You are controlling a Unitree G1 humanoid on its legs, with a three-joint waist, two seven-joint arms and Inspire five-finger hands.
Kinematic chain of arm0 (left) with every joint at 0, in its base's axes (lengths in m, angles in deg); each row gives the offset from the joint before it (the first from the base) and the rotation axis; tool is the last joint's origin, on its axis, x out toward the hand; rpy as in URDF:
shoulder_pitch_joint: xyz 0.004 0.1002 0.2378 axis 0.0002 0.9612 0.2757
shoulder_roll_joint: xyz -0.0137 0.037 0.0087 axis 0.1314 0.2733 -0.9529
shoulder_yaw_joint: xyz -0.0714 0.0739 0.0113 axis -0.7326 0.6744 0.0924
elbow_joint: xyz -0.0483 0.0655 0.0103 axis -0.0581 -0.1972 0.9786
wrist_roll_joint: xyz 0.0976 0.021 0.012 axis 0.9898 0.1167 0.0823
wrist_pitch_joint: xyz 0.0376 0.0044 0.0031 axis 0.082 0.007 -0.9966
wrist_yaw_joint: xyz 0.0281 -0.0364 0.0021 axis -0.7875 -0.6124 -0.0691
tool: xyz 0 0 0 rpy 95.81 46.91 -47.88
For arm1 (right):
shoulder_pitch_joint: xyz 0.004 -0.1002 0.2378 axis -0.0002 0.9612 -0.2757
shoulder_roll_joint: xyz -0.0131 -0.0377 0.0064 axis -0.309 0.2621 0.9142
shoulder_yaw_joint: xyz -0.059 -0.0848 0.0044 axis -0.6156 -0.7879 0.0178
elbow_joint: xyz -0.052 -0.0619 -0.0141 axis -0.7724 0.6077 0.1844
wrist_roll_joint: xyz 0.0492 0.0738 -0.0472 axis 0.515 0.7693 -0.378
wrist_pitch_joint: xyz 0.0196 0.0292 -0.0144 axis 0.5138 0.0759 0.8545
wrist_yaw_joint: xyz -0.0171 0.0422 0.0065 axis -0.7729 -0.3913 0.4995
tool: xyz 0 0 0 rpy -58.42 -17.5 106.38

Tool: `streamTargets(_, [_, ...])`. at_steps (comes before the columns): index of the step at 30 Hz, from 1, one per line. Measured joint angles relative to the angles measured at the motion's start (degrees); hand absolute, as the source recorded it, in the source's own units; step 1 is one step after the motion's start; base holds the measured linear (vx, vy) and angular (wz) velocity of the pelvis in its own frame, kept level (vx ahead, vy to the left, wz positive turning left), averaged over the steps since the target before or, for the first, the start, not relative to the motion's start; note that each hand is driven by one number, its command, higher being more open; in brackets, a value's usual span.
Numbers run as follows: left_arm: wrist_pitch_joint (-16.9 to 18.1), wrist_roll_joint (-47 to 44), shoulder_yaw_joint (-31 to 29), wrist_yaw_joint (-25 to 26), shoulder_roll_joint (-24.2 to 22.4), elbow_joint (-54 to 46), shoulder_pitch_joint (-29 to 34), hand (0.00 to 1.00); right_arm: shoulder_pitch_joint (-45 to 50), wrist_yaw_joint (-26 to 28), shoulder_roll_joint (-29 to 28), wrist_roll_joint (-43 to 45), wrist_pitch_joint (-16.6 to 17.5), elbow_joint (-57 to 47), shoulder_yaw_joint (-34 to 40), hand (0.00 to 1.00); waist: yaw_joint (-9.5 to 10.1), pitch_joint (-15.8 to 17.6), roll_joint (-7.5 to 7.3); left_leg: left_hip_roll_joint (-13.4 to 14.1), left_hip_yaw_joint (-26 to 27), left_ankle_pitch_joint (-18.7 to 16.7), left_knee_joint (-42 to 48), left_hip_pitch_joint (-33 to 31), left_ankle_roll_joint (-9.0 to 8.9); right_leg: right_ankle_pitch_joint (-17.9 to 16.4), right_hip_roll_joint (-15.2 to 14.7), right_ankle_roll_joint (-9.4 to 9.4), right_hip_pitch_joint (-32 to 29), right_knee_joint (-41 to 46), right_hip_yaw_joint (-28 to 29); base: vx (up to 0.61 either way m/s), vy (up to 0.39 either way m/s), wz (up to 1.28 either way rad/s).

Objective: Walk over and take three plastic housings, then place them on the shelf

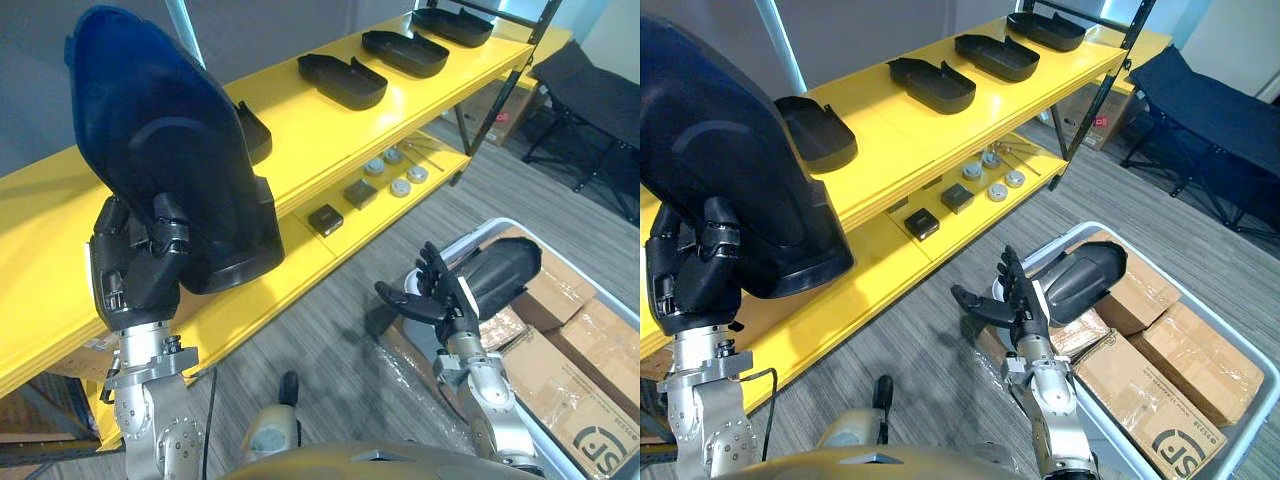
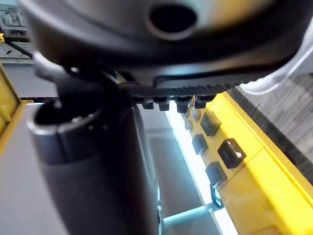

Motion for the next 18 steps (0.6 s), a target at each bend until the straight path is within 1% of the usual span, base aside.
streamTargets(3, [0.0,-1.05,-0.23,0.72,-1.02,0.06,0.69,0.0,-0.53,-0.02,-0.93,0.07,2.08,-0.01,-1.42,1.0,0.56,0.9,0.04,-0.05,-0.12,-0.47,0.27,0.27,0.01,-0.39,0.03,-0.58,0.8,-0.31,-0.31,-0.05,-0.005,0.05])
streamTargets(4, [0.0,-1.03,-0.45,0.63,-1.3,0.06,0.94,0.0,-0.85,-0.23,-1.62,0.06,2.55,-0.01,-1.59,1.0,0.95,1.14,-0.22,-0.21,-0.26,-0.99,0.6,0.26,0.22,-0.52,0.04,-0.64,1.46,-1.02,-0.79,-0.04,0.006,0.1])
streamTargets(6, [-0.01,-0.81,-1.11,0.1,-1.57,0.06,1.14,0.0,-1.74,-1.5,-2.25,0.59,3.56,-0.01,-1.59,1.0,1.61,1.15,-0.74,-0.68,-0.32,-1.45,0.76,-0.12,-0.15,-0.91,-0.37,-0.28,1.98,-1.4,-1.73,-0.03,0.02,0.25])
streamTargets(8, [-0.01,-0.22,-2.53,-0.3,-1.53,0.06,0.95,0.0,-3.49,-2.71,-2.8,2.46,5.04,-0.06,-1.03,1.0,1.53,1.25,-1.29,-1.55,-0.1,-2.09,2.31,-1.58,0.55,-1.86,-1.3,-0.14,2.22,-1.29,-2.84,0.01,0.057,0.47])
streamTargets(9, [0.0,0.92,-3.72,-0.43,-1.47,0.04,0.62,0.0,-4.58,-3.37,-3.87,4.03,6.02,-0.06,-0.11,1.0,1.59,1.79,-2.22,-2.52,1.32,-3.78,4.89,-1.9,1.68,-2.64,-2.46,0.67,3.26,-0.95,-3.07,0.06,0.075,0.44])
streamTargets(10, [-0.01,1.73,-4.28,-0.42,-1.48,0.04,0.64,0.0,-4.93,-3.49,-4.22,5.16,6.21,-0.07,0.37,1.0,1.78,1.94,-2.67,-2.94,2.27,-5.11,6.46,-1.9,2.09,-2.92,-3.01,1.26,4.22,-0.89,-3.18,0.13,0.079,0.47])
streamTargets(11, [-0.01,2.67,-5.21,-0.38,-1.56,0.05,0.51,0.0,-5.16,-3.62,-4.59,7.21,7.2,-0.14,1.14,1.0,1.99,1.71,-3.41,-4.36,2.47,-7.53,8.84,-1.81,2.27,-2.12,-4.75,3.01,5.03,3.18,-2.66,0.17,0.103,0.67])
streamTargets(12, [-0.13,2.97,-5.31,-0.19,-1.75,0.24,-0.08,0.0,-5.57,-3.69,-4.6,8.0,8.34,-0.17,1.37,1.0,1.46,1.22,-2.63,-5.18,0.47,-8.29,10.36,-1.63,2.69,-0.56,-7.2,2.2,1.8,12.74,0.18,0.18,0.124,0.69])
streamTargets(13, [-0.12,3.28,-5.4,-0.22,-1.63,0.0,-0.28,0.0,-5.9,-3.73,-4.7,8.25,8.97,-0.18,1.45,1.0,1.52,0.94,-2.44,-5.4,-0.04,-8.64,10.58,-1.58,3.09,0.91,-8.01,2.42,-0.37,17.41,2.52,0.18,0.146,0.69])
streamTargets(14, [-0.07,4.9,-6.28,-0.19,-1.05,-0.75,-0.76,0.0,-7.36,-3.71,-4.93,8.24,10.14,-0.17,1.32,1.0,1.67,0.79,-2.55,-5.92,-0.77,-9.53,10.61,-1.22,3.61,4.45,-9.08,2.86,-3.81,24.64,7.0,0.2,0.124,0.44])
streamTargets(15, [-0.12,6.55,-6.88,-0.07,-0.18,-0.86,-1.27,0.0,-9.31,-3.65,-5.99,8.23,11.47,-0.17,1.0,1.0,1.62,0.76,-2.76,-6.48,-1.96,-9.8,9.79,-0.11,4.1,9.47,-10.21,2.61,-7.14,30.51,10.18,0.23,0.084,0.4])
streamTargets(16, [-0.23,6.94,-6.91,0.22,0.11,-0.86,-1.4,0.0,-10.3,-3.55,-6.28,8.25,12.07,-0.17,0.8,1.0,1.48,0.83,-2.73,-6.64,-2.73,-9.73,8.93,1.0,4.46,12.76,-11.09,1.95,-8.78,33.86,11.15,0.28,0.03,0.41])
streamTargets(17, [-0.46,6.99,-6.69,0.51,0.72,-0.85,-1.74,0.0,-12.08,-2.78,-6.67,8.32,13.46,-0.16,0.3,1.0,1.38,1.11,-2.17,-7.0,-4.19,-9.7,7.71,3.12,5.33,11.34,-12.42,0.96,-11.45,39.32,12.04,0.29,-0.001,0.42])
streamTargets(18, [-0.5,6.92,-6.55,0.86,0.75,-0.85,-2.56,0.0,-14.05,-1.0,-6.01,8.21,14.4,-0.24,-0.82,1.0,1.35,1.25,-1.49,-6.53,-5.69,-10.26,7.61,4.75,5.73,4.51,-11.97,-2.08,-13.41,41.36,11.81,0.28,0.007,0.46])
